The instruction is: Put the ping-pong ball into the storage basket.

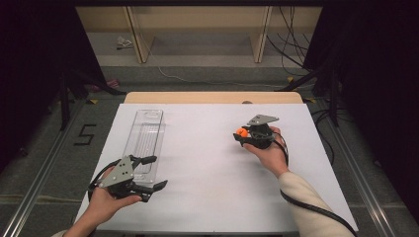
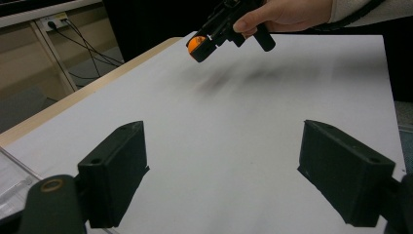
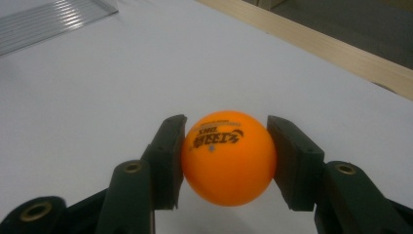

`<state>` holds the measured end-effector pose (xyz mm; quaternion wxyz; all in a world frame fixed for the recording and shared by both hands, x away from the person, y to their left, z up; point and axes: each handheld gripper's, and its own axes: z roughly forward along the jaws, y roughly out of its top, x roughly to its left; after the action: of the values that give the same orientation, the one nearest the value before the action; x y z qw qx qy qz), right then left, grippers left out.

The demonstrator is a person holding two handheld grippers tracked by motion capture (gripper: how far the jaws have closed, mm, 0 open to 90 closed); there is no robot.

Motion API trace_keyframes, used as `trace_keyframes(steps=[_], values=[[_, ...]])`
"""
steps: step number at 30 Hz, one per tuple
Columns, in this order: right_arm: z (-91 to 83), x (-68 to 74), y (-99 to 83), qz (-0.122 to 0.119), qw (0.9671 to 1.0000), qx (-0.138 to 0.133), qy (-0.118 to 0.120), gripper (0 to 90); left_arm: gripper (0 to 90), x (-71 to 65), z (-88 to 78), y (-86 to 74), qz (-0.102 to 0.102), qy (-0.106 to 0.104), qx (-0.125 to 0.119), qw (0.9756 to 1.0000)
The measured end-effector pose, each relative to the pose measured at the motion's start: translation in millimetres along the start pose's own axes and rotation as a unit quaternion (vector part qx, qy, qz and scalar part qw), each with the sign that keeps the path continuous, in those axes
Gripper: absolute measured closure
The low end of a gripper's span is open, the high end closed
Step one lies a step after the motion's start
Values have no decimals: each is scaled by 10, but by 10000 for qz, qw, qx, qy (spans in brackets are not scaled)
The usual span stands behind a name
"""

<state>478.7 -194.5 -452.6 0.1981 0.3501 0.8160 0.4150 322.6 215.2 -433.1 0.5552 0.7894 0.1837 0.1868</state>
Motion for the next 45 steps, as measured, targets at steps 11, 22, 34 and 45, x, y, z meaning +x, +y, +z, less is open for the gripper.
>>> trace_keyframes(steps=[11, 22, 34, 45], values=[[21, 55, 47, -42, 10000, -36, 67, 514, 174, 0, -1, 1, 7, -2, -3, 10000], [38, 82, 70, -62, 9999, -59, 96, 514, 174, 0, -2, 2, 8, -1, -6, 10000], [52, 113, 96, -83, 9998, -93, 124, 514, 174, -1, -1, 1, 6, -7, -4, 10000], [76, 166, 126, -121, 9997, -105, 193, 514, 174, -1, -2, 2, 10, -5, -4, 10000]])
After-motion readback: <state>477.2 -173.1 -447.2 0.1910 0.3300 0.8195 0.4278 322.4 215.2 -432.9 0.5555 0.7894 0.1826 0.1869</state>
